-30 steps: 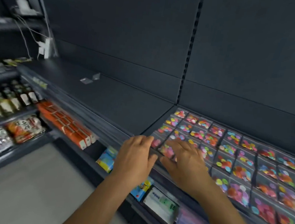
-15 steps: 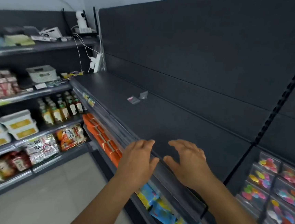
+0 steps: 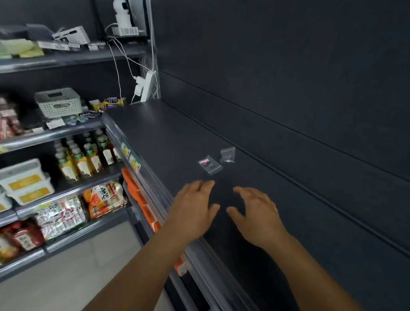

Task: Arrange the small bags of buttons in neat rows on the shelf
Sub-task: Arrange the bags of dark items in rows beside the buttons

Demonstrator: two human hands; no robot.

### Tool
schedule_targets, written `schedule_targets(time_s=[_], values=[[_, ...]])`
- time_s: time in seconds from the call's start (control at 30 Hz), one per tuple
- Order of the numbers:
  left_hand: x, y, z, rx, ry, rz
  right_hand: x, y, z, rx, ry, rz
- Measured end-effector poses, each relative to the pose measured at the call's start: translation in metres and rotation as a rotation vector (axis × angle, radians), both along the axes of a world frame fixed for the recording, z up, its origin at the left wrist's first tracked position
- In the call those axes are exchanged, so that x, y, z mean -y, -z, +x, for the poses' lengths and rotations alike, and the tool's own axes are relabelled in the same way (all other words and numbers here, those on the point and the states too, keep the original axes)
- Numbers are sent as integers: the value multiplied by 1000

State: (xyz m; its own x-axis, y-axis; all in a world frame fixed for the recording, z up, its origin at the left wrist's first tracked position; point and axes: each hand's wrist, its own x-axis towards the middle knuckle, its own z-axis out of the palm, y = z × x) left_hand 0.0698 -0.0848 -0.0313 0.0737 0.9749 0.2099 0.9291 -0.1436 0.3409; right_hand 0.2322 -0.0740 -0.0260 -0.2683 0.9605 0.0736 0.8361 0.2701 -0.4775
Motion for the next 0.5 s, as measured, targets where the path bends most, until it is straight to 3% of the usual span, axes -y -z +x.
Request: schedule_targets(time_s=[0.5], values=[[-181,32,-62,-49,332,-107,-155,30,-65,-56,354,-81]])
